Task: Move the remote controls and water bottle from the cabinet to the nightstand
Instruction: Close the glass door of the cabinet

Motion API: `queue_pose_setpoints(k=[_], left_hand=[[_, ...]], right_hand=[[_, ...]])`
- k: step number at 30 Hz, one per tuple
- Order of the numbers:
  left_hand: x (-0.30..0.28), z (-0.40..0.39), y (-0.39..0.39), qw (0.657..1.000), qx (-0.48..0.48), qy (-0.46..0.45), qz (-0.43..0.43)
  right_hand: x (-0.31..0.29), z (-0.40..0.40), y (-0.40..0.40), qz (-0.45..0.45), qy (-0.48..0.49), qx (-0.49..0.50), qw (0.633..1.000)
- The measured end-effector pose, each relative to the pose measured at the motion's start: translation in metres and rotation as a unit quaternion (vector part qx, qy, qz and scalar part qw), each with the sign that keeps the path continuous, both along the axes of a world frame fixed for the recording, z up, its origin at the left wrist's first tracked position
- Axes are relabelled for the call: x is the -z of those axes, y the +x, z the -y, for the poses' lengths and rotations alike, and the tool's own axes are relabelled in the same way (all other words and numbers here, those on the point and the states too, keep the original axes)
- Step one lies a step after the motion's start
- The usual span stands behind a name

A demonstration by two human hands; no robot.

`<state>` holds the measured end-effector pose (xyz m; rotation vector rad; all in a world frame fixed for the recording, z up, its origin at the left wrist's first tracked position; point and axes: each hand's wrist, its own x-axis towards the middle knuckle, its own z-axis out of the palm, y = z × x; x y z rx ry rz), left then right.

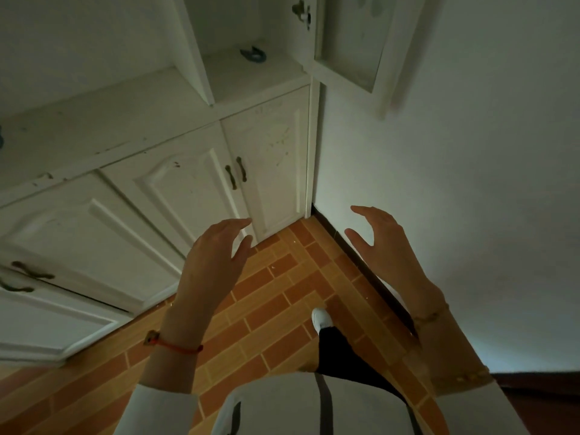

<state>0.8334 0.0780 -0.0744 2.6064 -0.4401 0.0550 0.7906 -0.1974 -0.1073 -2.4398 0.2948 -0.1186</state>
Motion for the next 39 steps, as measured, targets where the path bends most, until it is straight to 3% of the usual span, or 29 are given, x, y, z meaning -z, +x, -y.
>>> queue_pose_setpoints(k=[19,29,34,39], left_hand=[[-0.016,0.117,0.163,0.994,-0.098,-0.023,0.037],[-0.041,0.141,0.215,0.995,-0.053,-0.043,0.071],[-0.064,0.162,0.256,0.993,0.006,-0.057,0.105],[-0.105,0.21,0.302,0.976,0.085,-0.117,0.162]], right_hand=[[-0.033,0.11,0.21,0.037,-0.03,-0.116,0.992],[-0.052,0.124,0.252,0.1,-0.025,-0.112,0.988],[-0.084,0.136,0.262,0.193,-0.038,-0.083,0.977],[-0.144,0.165,0.277,0.331,-0.069,0.006,0.941]])
